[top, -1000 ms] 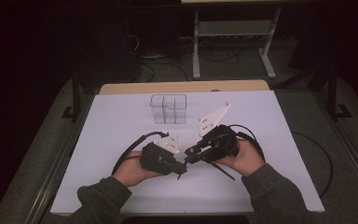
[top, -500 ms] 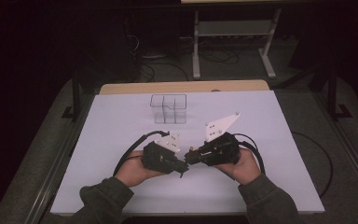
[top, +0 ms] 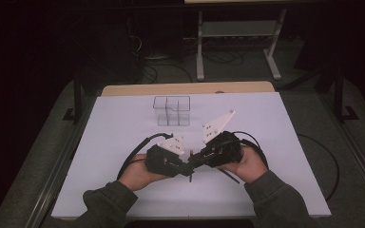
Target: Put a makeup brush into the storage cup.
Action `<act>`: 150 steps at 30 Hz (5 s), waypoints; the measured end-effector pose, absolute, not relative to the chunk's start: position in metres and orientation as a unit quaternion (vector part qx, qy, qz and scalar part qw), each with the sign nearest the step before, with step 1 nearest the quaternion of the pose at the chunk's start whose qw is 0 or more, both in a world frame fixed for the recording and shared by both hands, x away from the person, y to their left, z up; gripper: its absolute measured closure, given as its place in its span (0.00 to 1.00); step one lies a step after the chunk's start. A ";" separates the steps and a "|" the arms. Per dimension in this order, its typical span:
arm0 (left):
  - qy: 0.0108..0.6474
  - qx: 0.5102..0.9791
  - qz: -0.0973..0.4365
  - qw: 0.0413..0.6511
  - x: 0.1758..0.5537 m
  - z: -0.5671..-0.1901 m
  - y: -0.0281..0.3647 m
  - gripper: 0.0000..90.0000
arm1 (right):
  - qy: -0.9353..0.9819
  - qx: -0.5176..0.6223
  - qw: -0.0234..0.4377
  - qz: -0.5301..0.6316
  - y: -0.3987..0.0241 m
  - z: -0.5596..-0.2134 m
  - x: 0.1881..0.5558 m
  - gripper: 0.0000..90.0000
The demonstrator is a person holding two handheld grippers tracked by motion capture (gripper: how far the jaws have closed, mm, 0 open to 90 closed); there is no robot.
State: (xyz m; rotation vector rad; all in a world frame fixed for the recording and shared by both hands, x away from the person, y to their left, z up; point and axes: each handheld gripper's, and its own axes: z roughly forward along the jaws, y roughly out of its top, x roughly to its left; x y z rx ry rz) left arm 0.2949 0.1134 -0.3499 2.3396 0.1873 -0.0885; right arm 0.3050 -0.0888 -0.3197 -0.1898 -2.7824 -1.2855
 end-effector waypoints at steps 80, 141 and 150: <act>0.213 0.905 0.082 0.358 0.272 -0.380 0.221 0.47 | -0.923 -0.116 -0.003 -0.367 -0.056 -0.281 0.438 0.92; 0.214 0.904 0.090 0.359 0.271 -0.379 0.233 0.44 | -0.921 -0.158 -0.032 -0.355 0.005 -0.266 0.541 0.92; 0.216 0.903 0.087 0.361 0.272 -0.380 0.235 0.43 | -0.920 -0.169 -0.029 -0.353 0.006 -0.274 0.546 0.92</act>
